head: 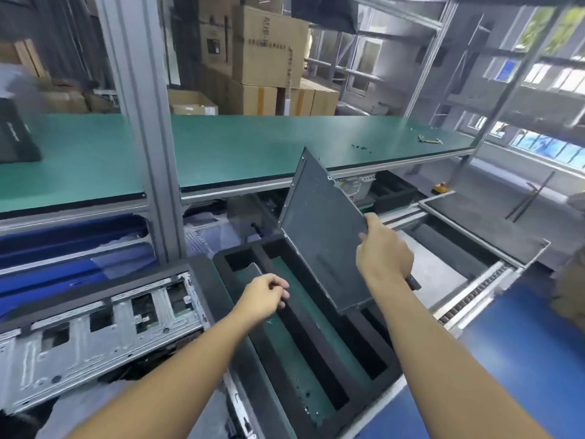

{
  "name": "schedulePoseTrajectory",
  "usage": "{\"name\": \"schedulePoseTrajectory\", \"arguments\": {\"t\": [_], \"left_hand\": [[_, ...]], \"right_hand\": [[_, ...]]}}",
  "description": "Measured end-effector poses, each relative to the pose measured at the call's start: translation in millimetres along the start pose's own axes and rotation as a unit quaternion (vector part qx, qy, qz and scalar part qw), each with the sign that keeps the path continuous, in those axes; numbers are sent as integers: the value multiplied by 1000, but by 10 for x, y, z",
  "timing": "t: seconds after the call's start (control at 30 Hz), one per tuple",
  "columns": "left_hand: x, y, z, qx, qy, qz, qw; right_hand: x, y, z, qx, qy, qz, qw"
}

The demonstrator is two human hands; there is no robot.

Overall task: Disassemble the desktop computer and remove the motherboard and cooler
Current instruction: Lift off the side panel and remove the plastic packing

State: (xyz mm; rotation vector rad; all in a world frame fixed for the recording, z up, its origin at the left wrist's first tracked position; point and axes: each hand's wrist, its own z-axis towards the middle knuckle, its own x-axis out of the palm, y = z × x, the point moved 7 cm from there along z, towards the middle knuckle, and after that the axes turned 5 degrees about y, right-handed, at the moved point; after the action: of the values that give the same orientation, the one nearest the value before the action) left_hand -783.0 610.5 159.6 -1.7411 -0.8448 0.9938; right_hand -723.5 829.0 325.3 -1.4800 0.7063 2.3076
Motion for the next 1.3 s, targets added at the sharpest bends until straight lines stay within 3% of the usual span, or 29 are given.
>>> {"name": "schedulePoseTrajectory", "arguments": {"t": [0.37, 0.67, 0.93, 1.3], "left_hand": [[812, 96, 1204, -79, 17, -44, 996], [766, 146, 1664, -111, -19, -63, 992], [597, 215, 1840, -128, -40, -82, 988], [554, 355, 1876, -151, -34, -62, 986]], "right_hand": [[615, -441, 1284, -2, 63, -69, 996], [973, -177, 1992, -39, 122, -73, 989], [1323, -47, 2193, -51, 152, -54, 986], [2104, -513, 2269, 1, 233, 3, 972]]}}
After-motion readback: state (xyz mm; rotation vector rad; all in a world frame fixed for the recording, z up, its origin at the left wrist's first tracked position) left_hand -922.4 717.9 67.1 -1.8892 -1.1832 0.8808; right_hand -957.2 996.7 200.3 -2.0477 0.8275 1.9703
